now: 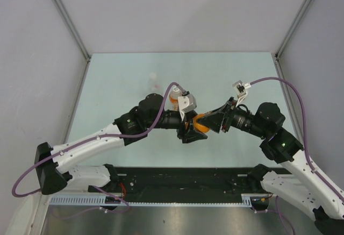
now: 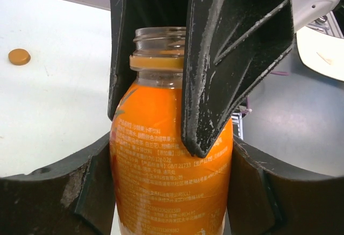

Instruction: Unscrew the bottle caps

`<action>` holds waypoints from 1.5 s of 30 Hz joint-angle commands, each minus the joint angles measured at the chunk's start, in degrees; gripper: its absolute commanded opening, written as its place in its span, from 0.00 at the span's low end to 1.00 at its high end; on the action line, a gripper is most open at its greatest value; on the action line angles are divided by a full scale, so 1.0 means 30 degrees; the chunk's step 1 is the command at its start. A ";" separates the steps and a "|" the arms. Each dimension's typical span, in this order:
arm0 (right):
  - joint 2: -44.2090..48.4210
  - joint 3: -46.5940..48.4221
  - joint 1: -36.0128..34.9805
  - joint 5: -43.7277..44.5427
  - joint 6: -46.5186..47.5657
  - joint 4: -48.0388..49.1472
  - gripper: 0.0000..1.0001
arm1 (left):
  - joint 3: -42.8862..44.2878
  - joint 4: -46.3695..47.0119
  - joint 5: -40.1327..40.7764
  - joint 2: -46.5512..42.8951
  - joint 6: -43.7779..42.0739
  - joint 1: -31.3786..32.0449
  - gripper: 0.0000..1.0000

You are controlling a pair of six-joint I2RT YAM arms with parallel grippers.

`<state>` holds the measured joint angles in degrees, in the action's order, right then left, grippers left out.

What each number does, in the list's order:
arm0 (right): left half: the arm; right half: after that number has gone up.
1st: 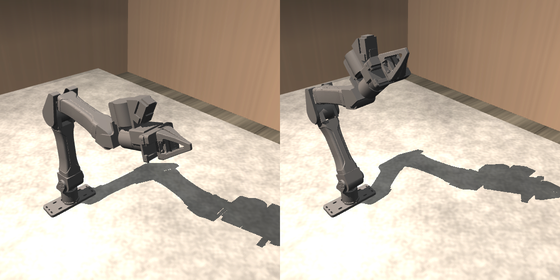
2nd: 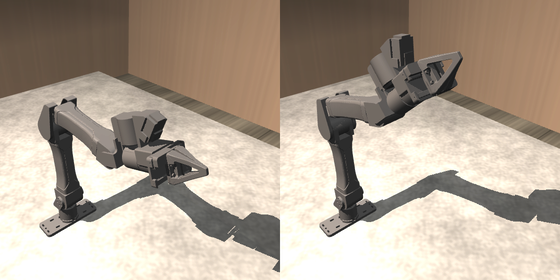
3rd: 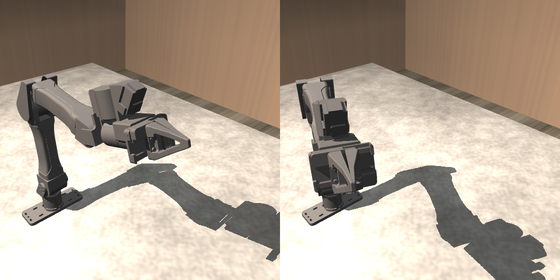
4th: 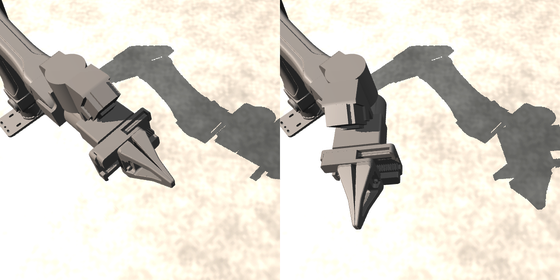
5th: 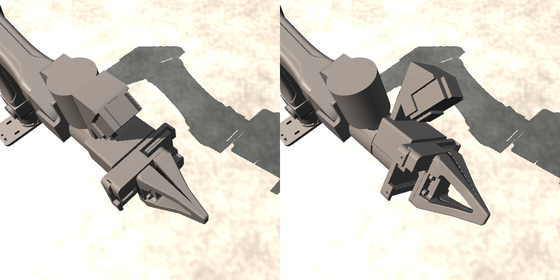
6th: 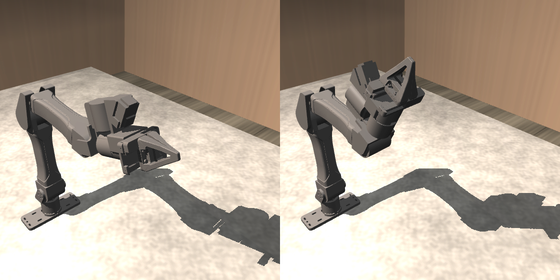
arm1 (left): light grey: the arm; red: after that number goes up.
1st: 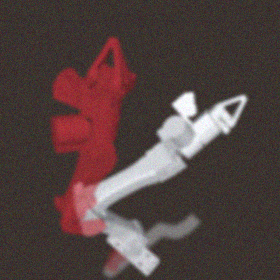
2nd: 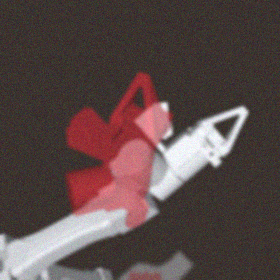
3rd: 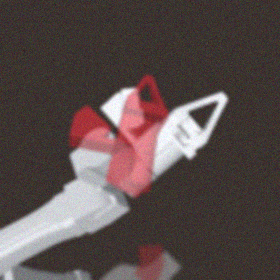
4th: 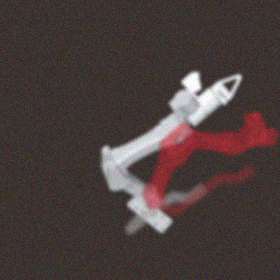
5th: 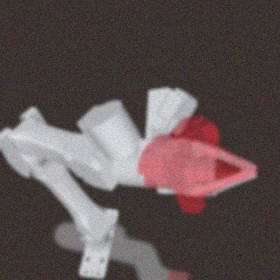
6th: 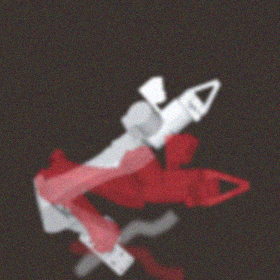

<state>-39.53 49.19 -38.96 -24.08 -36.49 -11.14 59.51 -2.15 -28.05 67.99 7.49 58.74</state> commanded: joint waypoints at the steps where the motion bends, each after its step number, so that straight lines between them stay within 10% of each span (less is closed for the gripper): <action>1: 0.0110 0.1151 -0.0051 0.1782 0.0736 0.0021 0.12 | 0.0848 -0.0013 0.0820 -0.0542 -0.0561 -0.0010 0.48; 4: -0.0123 0.1910 0.0008 0.3331 0.1320 -0.0650 0.00 | 0.0878 -0.0599 0.3012 -0.1214 -0.0415 -0.0039 0.75; 5: -0.0299 0.2146 0.0066 0.3686 0.1440 -0.0769 0.00 | 0.0704 -0.0688 0.3690 -0.1913 -0.0415 -0.0010 0.99; 10: -0.1644 0.3640 0.1058 0.6143 0.2318 -0.1763 0.00 | 0.0615 -0.2384 0.9249 -0.4463 -0.0445 -0.0127 1.00; 24: -1.1069 0.5164 0.5718 1.6838 0.5686 0.2508 0.00 | -0.1524 -0.4524 1.4331 -1.0854 -0.0006 -0.0127 0.97; 45: -2.2008 0.8592 0.9441 1.5847 0.5132 0.5118 0.00 | -0.4571 -0.3707 1.4507 -1.3316 -0.0620 -0.0127 1.00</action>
<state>-103.72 71.02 -11.00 23.27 -21.74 -1.43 46.44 -15.22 14.04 27.62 6.87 58.48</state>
